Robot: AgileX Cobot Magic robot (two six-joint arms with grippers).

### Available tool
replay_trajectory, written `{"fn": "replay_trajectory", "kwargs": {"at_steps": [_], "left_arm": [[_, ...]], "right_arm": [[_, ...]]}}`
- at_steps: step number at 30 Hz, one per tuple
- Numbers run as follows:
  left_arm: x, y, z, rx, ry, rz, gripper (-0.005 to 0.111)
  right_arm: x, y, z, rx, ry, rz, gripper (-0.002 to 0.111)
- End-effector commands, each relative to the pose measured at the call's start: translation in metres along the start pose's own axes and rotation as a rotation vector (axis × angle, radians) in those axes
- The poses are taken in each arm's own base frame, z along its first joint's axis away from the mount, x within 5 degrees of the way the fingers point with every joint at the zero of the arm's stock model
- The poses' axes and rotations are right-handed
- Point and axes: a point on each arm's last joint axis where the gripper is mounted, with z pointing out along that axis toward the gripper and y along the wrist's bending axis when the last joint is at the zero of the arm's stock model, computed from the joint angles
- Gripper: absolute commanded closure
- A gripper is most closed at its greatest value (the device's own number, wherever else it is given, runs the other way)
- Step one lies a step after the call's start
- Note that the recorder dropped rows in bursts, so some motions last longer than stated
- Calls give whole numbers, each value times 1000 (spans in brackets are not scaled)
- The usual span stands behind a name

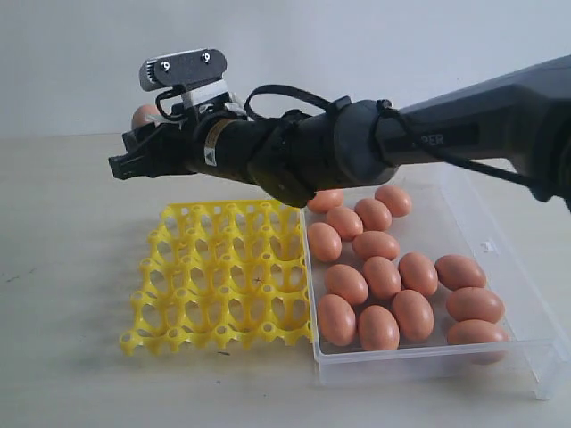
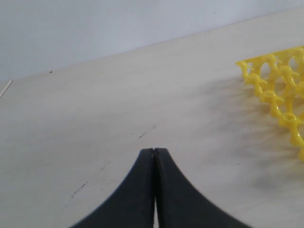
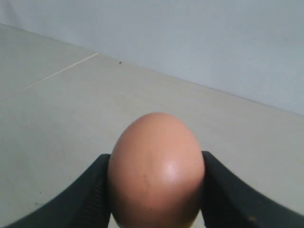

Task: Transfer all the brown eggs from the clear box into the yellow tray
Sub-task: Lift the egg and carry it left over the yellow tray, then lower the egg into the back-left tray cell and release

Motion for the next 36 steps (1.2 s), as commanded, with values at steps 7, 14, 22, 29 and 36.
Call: {"fn": "replay_trajectory", "kwargs": {"at_steps": [7,14,22,29,36], "left_arm": [[-2,0,-1,-2,-18,-3,107],[-2,0,-1,-2,-18,-3,107],[-2,0,-1,-2,-18,-3,107],[-2,0,-1,-2,-18,-3,107],[-2,0,-1,-2,-18,-3,107]], "right_arm": [[44,-14,17,-1,70,77,108],[67,-18,24,11,120,132,108],[73,-21,24,42,170,133,108],[73,-21,24,43,174,131,83],[76,-22,23,61,201,130,51]]}}
